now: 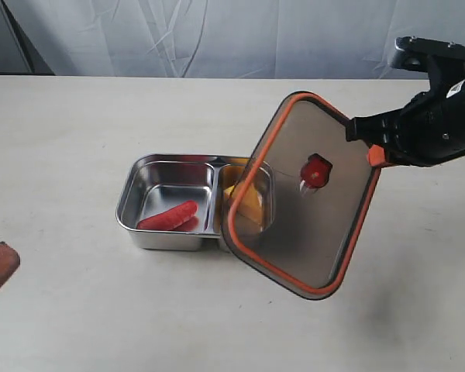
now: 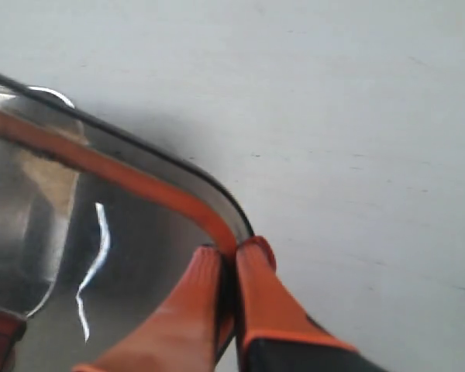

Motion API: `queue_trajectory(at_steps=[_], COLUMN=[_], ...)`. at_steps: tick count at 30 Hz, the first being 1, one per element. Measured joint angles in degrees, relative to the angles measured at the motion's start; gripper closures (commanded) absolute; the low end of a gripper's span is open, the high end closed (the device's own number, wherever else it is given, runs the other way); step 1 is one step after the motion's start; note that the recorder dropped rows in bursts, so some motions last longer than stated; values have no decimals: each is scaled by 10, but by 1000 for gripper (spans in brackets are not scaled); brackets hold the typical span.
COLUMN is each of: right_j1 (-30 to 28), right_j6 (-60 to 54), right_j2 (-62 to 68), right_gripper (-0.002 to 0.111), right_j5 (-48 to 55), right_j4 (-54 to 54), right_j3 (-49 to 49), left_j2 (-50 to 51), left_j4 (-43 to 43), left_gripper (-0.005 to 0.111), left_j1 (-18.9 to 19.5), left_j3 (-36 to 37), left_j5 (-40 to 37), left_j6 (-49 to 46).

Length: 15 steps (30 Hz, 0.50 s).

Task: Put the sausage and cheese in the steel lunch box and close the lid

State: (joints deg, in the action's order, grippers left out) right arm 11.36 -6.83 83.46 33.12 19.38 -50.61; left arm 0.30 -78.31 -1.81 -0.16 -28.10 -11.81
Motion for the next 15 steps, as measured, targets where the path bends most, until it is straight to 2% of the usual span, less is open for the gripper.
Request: queue_trajectory(at_steps=[2,4,11,15], right_j1=[0,0,10,51], right_j6=[-45,-80,-177,-220], right_j2=[0,0,0,0], right_gripper=[109,109,109,109], right_j5=[1,5,19,20], right_j4=[51,97,186,194], right_j3=[0,0,0,0], left_j2=[0,0,2,29], left_j4=[-111,-170,-206,-206], left_gripper=[105,100,65,61], left_j1=[0,0,0,0], left_j3=[0,0,-2,-3], left_j5=[-43,-75,-119,-151], left_j6=[-106,-191,-278,-284])
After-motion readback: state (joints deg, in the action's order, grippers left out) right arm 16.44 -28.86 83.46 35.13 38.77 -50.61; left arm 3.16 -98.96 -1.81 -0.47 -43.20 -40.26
